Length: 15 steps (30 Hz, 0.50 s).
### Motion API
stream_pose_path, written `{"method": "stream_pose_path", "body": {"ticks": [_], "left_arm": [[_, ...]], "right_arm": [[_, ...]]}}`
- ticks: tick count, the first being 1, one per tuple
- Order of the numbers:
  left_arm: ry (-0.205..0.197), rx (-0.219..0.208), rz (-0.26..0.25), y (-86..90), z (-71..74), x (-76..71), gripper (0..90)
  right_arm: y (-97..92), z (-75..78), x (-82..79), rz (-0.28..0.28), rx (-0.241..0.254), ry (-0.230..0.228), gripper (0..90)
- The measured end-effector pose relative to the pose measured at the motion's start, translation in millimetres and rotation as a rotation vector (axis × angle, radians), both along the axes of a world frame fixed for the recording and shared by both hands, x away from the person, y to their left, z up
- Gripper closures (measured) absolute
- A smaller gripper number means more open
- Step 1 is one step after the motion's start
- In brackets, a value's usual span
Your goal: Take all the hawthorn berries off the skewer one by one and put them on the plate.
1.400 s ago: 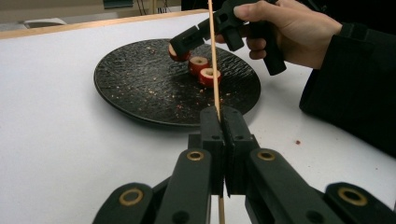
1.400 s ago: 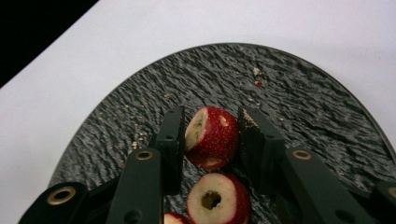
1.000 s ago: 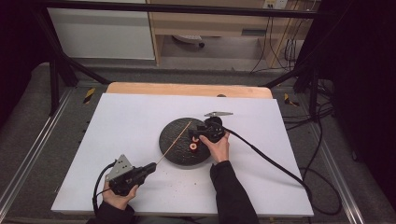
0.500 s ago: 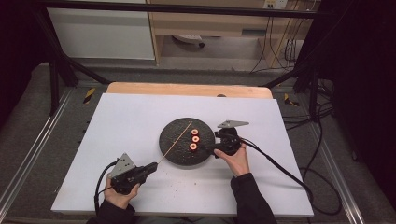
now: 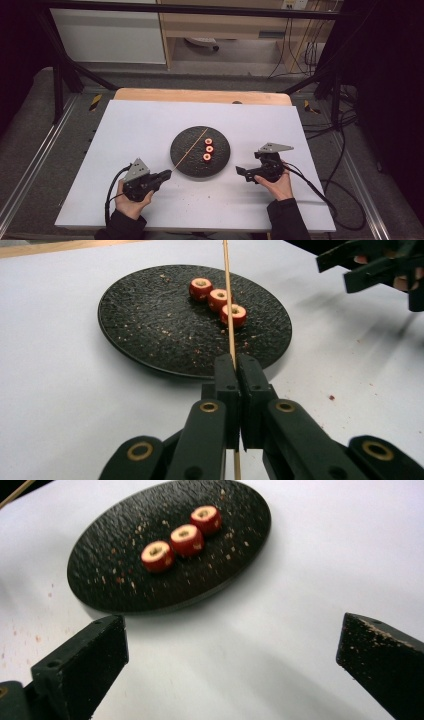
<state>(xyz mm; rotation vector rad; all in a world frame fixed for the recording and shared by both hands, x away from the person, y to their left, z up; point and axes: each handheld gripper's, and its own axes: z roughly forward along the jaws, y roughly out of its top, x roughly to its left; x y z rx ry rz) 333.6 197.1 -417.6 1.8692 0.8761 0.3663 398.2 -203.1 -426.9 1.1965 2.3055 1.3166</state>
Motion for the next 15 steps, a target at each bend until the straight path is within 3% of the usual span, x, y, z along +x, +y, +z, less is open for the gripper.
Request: {"method": "stream_pose_path", "body": {"ticks": [15], "left_arm": [[0.025,0.046,0.02,-16.7,16.2,29.9,88.2]], "right_arm": [[-28.4,-14.9,-20.3,-0.001,-0.03,0.0,1.5]]}}
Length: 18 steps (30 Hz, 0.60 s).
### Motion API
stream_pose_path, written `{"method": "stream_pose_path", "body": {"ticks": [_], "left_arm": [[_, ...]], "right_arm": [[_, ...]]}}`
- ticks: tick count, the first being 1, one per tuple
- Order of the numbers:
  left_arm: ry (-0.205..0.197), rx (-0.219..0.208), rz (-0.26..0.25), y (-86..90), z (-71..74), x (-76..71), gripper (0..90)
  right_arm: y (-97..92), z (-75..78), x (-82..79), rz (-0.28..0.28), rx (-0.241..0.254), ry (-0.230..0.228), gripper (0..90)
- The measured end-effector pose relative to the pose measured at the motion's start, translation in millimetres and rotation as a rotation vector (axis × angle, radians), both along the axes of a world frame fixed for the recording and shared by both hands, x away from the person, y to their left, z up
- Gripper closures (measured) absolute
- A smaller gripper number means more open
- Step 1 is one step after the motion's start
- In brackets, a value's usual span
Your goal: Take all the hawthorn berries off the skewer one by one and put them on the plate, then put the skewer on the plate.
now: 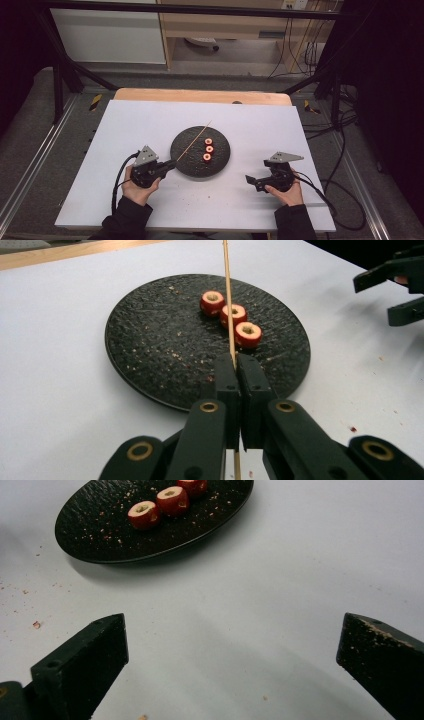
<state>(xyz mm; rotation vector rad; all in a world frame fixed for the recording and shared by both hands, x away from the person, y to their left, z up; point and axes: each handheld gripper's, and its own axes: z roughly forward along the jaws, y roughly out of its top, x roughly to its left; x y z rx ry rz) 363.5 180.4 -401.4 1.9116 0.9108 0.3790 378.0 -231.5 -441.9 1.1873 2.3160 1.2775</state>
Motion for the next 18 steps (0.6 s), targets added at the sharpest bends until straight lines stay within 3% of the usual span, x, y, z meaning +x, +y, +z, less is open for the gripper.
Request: {"method": "stream_pose_path", "body": {"ticks": [18], "left_arm": [[0.064,0.075,0.059,-31.6,-7.5,41.4,88.2]], "right_arm": [[-13.1,-10.4,-7.5,-0.014,-0.014,0.012,1.8]]}}
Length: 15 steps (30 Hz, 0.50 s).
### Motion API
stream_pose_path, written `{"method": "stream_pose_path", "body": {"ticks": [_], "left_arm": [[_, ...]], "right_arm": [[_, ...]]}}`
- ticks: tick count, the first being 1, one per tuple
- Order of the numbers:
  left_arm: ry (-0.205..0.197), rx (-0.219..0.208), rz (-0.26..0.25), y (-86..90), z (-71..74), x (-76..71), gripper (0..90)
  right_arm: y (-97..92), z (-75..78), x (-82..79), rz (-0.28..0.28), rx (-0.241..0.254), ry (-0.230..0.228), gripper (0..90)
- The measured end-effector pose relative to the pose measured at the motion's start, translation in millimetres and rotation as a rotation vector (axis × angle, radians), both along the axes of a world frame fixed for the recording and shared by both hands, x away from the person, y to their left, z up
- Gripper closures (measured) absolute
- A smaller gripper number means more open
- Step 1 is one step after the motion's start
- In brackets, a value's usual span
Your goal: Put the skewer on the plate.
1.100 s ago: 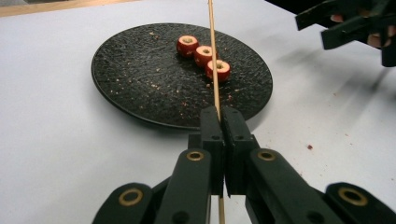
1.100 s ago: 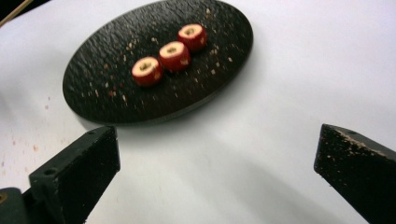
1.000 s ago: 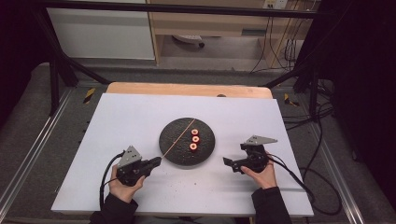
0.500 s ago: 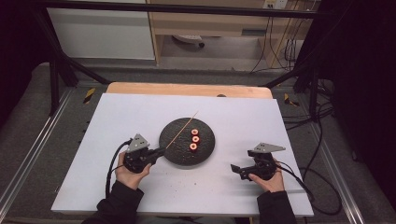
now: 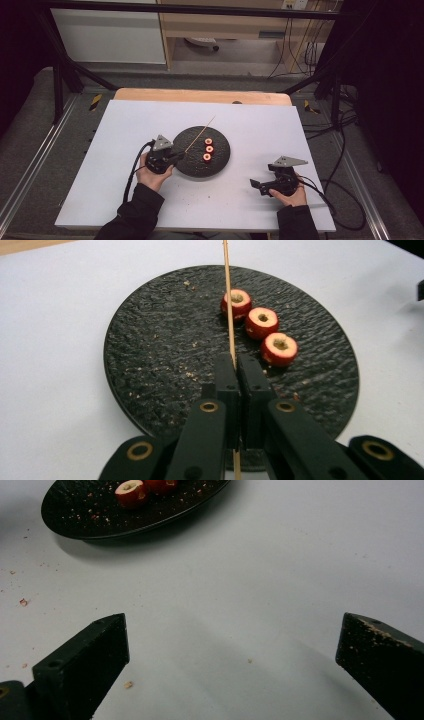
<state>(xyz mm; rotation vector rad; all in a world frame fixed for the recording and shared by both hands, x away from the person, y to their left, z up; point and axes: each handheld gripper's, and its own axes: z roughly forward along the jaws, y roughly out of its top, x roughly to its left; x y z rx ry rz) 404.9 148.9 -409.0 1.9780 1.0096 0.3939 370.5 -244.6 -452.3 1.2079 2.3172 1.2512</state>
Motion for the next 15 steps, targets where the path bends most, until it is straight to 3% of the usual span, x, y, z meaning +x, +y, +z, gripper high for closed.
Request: {"method": "stream_pose_path", "body": {"ticks": [9,15], "left_arm": [[0.027,0.084,0.036,-16.3,-15.6,13.3,88.2],[0.05,0.113,0.043,-22.4,-24.0,14.4,88.1]], "right_arm": [[-0.9,0.1,-1.8,0.002,0.012,-0.004,2.0],[-1.4,0.4,-1.7,0.001,0.012,-0.006,2.0]]}}
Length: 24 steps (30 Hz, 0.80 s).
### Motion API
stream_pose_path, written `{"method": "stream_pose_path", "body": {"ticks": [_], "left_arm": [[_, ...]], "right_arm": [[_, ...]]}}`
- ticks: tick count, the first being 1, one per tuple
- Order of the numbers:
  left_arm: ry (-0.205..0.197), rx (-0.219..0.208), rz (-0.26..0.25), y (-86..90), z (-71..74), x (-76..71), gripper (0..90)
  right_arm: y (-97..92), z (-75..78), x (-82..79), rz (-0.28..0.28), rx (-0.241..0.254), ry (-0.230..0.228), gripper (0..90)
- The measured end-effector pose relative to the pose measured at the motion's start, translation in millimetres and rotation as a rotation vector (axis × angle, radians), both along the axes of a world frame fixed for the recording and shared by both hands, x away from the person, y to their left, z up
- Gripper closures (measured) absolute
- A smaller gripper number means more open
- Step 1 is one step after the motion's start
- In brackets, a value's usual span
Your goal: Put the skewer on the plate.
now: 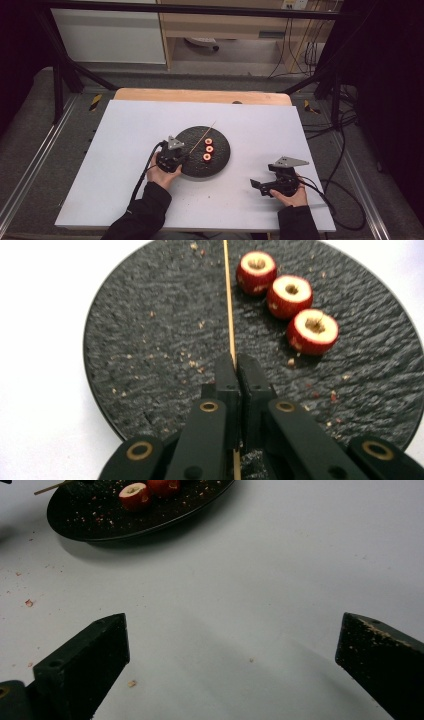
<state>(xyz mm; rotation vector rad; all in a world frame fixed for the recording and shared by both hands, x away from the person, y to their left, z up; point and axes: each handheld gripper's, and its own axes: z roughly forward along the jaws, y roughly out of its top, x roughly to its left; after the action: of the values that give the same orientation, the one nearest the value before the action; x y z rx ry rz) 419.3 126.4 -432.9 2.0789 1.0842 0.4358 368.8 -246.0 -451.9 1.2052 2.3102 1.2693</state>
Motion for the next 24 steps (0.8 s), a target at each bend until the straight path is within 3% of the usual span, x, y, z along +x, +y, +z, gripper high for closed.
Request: {"method": "stream_pose_path", "body": {"ticks": [14,19,21,24], "left_arm": [[0.004,0.001,-0.001,-0.6,-4.1,-2.4,86.3],[0.002,-0.018,-0.035,5.3,2.0,-5.6,77.0],[-0.016,-0.013,-0.043,8.4,5.2,-8.4,72.7],[-0.02,-0.025,-0.08,15.7,11.5,-12.5,62.8]], "right_arm": [[0.3,-0.3,-0.1,-0.003,-0.005,0.003,2.1],[0.2,-0.3,0.0,-0.003,-0.008,0.003,2.1],[0.3,-0.3,-0.2,-0.004,-0.007,0.005,2.1],[-0.1,-0.1,0.0,-0.004,-0.009,0.004,2.1]]}}
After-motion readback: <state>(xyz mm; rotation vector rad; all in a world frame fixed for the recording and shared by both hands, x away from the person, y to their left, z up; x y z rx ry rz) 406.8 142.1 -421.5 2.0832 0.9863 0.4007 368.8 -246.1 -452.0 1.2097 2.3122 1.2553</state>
